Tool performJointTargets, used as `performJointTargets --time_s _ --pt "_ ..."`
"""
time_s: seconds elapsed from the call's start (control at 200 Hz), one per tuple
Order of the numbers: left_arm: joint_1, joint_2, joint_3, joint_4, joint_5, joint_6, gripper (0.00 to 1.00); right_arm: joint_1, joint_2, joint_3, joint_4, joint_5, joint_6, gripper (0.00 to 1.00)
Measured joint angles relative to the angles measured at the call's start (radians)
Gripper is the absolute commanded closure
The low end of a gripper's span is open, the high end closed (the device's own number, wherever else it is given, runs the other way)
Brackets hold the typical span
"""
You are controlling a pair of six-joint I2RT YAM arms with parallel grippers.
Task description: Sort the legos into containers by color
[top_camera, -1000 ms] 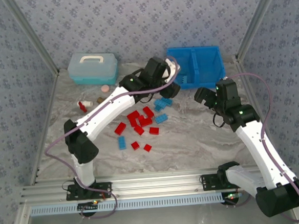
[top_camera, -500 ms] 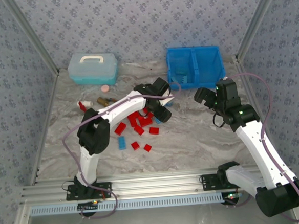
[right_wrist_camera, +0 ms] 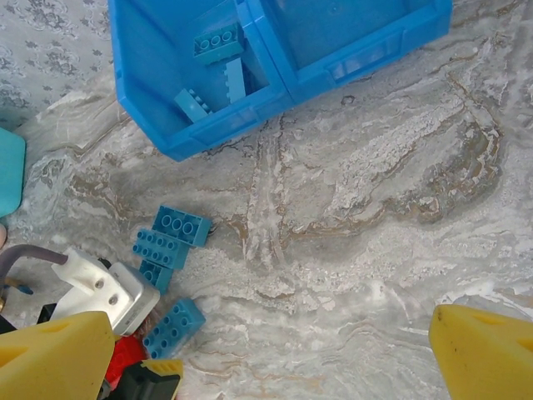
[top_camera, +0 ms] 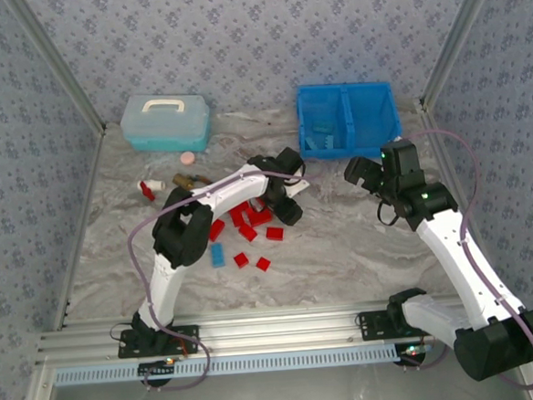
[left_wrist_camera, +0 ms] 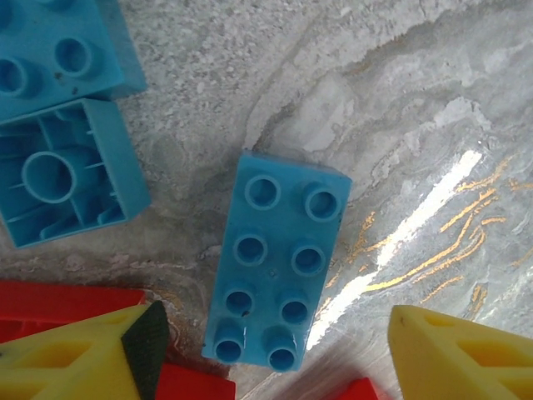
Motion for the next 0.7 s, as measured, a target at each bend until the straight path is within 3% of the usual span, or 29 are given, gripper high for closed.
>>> performJointTargets --time_s 0.475,0.7 --pt "-0.023 0.039 -0.003 0.048 -0.012 0.003 0.57 0.000 0.000 0.000 -0.002 0.000 0.000 0.00" --pt "-0.026 0.026 -0.010 0.080 -0.013 -0.013 0.63 0.000 0.000 0.000 -0.002 0.000 0.000 0.00"
